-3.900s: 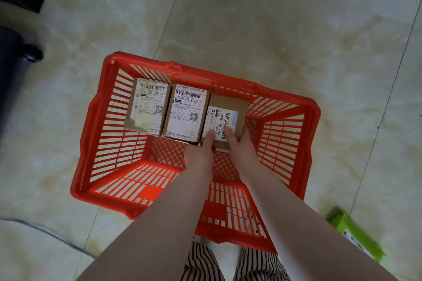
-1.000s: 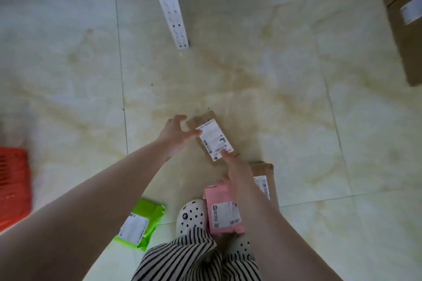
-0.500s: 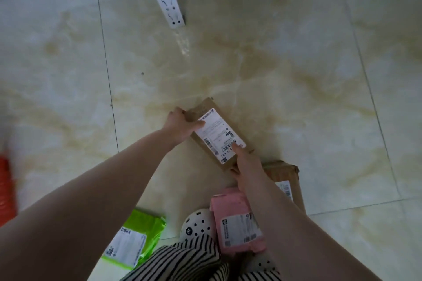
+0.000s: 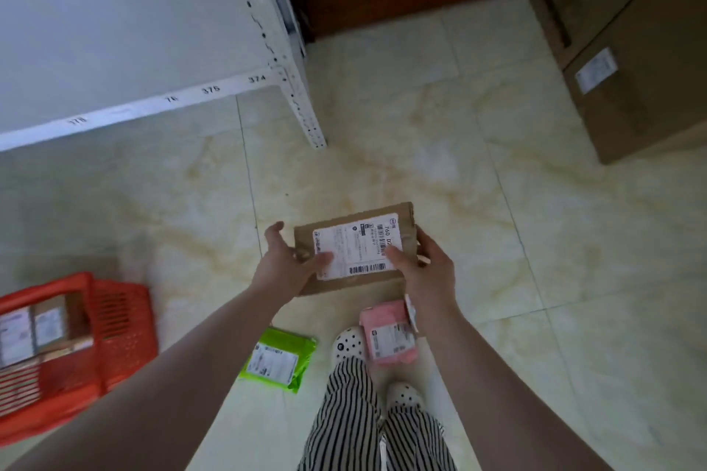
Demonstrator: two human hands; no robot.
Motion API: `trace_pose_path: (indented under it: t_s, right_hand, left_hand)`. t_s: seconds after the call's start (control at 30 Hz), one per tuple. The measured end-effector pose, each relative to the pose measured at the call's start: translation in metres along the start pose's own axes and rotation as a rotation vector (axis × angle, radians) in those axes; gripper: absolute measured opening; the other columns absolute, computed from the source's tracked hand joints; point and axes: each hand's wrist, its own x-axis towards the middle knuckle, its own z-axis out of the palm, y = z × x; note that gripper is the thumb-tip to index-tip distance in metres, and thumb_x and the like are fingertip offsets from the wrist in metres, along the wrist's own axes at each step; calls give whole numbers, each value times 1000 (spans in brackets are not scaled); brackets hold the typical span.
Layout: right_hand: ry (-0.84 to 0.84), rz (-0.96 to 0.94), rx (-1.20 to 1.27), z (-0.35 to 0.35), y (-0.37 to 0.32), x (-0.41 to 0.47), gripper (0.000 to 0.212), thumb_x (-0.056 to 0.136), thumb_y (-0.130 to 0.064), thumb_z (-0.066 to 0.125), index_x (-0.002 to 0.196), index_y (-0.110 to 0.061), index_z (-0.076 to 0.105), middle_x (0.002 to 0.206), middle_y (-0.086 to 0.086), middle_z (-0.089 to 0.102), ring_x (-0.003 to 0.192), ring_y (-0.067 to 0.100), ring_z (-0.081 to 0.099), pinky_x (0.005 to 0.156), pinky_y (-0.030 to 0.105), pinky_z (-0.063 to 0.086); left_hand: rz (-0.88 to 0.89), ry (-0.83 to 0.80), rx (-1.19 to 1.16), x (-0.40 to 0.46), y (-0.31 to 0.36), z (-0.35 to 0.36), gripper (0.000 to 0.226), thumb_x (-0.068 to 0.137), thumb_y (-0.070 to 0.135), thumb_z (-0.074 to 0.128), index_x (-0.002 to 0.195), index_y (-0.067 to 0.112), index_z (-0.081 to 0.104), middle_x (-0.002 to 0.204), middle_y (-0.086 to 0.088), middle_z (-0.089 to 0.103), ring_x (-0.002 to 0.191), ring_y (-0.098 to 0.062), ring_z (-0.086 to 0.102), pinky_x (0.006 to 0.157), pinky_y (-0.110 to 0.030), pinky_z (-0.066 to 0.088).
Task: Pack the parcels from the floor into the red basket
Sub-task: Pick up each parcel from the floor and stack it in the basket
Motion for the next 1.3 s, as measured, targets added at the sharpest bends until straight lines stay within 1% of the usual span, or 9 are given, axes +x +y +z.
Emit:
trace_pose_path:
  t_s: [0.1,0.2,0.33,0.47,0.63,0.87,1.0,1.13,1.3]
  right_hand:
    - [-104,-74,-125,-16,-42,-42,62,74,-15,80,131,-25,60,102,-5,71,87,14,71,83,40,59]
    - [-191,-211,-223,-32,-79,-99,62,71,-12,82,129,-24,62,120,7,64,99,18,66,89,40,56]
    - [-212,-324,-259,-42,-108,-160,68,74,-11,81,135,-21,55,131,6,57,112,18,60,98,42,51]
    - [-158,-291,-235,-33,-102,-221,79,77,-23,79,145,-19,39,142,2,48,124,19,51,104,44,46]
    - [-189,-62,-138,-5,-58,-287,60,80,-29,76,131,-14,48,126,9,61,109,25,62,99,45,50]
    - [-270,141,29,101,-21,-353,56,79,-22,78,127,-15,49,120,8,67,105,28,68,74,39,59]
    - [-388,130,-84,188,5,-407,54,80,-22,77,126,-11,51,118,9,68,99,25,70,67,35,59]
    - [-474,120,-178,257,27,-452,51,82,-19,75,126,-8,49,119,11,67,91,22,70,56,29,58]
    - [-544,95,-246,323,42,-492,47,85,-19,72,125,-8,50,111,7,68,79,16,68,53,26,57]
  left_hand:
    - [233,-30,231,-52,40,-27,109,69,44,81,151,25,12,147,-11,44,128,-32,51,102,-41,44]
    - [335,-215,259,-118,66,-52,92,74,38,79,149,25,26,140,-5,55,110,-21,62,85,-27,51]
    - [325,-181,67,-195,62,-73,57,75,31,81,123,23,51,99,8,67,76,-11,66,63,-22,55]
    - [142,-4,-402,-250,26,-83,49,76,29,80,111,14,50,92,3,65,72,-7,63,51,-16,49]
    - [-128,94,-977,-278,-29,-108,54,81,29,76,120,3,50,112,-13,68,79,-20,68,52,-27,52]
    - [-206,94,-1308,-306,-133,-166,32,85,26,71,105,2,64,96,-13,72,82,-27,69,65,-33,57]
    - [-186,158,-1344,-316,-240,-242,23,87,20,69,104,7,61,100,-10,70,84,-23,67,78,-37,57]
    - [-136,334,-1249,-328,-343,-322,58,80,15,76,128,6,44,119,-12,64,104,-29,66,81,-37,56]
    - [-114,271,-1168,-340,-415,-380,49,80,19,77,121,3,57,118,-14,68,99,-25,69,81,-30,57]
